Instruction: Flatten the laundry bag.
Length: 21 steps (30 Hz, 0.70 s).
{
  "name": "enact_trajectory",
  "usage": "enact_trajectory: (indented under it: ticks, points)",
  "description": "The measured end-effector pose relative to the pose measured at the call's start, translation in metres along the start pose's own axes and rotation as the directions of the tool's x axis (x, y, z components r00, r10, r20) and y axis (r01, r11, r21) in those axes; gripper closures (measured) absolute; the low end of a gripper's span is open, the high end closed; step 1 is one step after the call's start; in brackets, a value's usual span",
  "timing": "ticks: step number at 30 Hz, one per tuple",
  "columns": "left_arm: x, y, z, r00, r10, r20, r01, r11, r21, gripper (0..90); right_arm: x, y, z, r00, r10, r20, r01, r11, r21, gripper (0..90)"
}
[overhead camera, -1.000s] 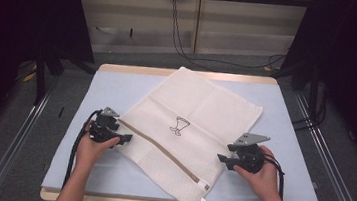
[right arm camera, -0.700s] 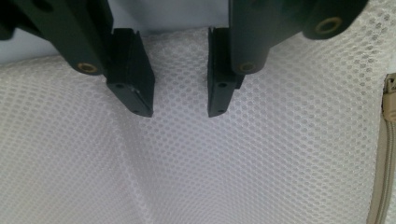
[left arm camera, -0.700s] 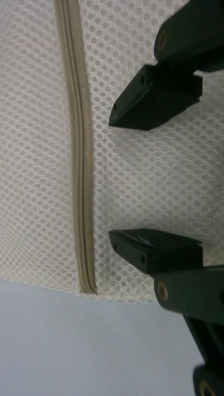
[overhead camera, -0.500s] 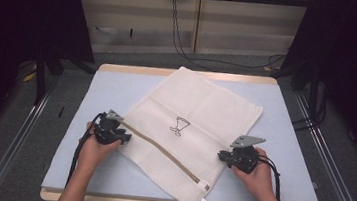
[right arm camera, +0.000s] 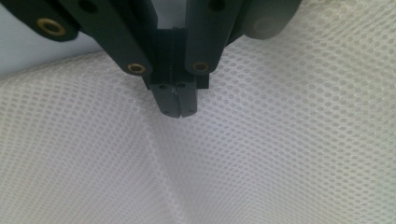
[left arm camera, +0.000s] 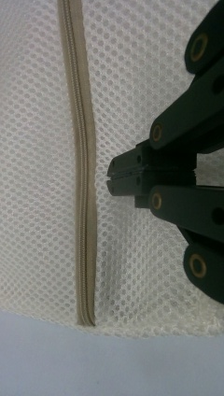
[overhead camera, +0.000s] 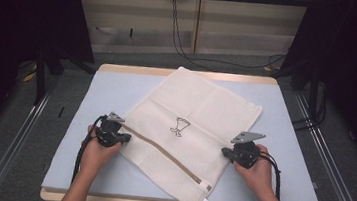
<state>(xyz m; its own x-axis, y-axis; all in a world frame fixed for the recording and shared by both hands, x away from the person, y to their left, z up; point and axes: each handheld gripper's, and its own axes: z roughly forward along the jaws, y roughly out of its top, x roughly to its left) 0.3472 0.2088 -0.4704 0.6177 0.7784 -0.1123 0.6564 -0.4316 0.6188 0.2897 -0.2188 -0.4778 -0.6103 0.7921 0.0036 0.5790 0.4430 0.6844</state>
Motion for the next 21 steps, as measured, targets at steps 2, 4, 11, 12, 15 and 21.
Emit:
enact_trajectory:
  ticks: [2,4,11,12,15,21]
  points:
    - [0.000,-0.001,-0.002,0.9999,-0.006,0.016,0.006,1.0000,0.008,90.0,-0.003,0.000,0.000,0.9998,0.001,-0.019,-0.001,1.000,-0.003,90.0]
    - [0.001,-0.001,-0.004,0.9995,-0.002,0.030,0.002,0.9998,0.020,90.0,-0.002,0.000,0.000,0.9998,0.006,-0.017,-0.006,1.000,-0.003,90.0]
    - [0.028,0.000,-0.011,0.9912,-0.023,-0.130,0.015,0.9981,-0.060,56.3,-0.001,-0.001,0.000,0.9998,-0.002,-0.018,0.002,1.000,-0.010,90.0]
    - [0.034,-0.001,-0.010,0.9905,-0.035,-0.133,0.028,0.9978,-0.060,53.8,-0.001,-0.001,-0.001,0.9999,0.001,-0.013,-0.001,1.000,-0.013,90.0]
    - [0.043,-0.002,-0.010,0.9891,-0.086,-0.120,0.077,0.9941,-0.076,48.7,-0.001,-0.001,-0.003,0.9999,0.010,-0.005,-0.010,1.000,-0.026,90.0]
    - [0.049,-0.005,-0.007,0.9867,-0.083,-0.139,0.081,0.9964,-0.027,40.6,-0.001,-0.005,-0.012,0.9919,0.107,0.068,-0.103,0.993,-0.054,68.1]
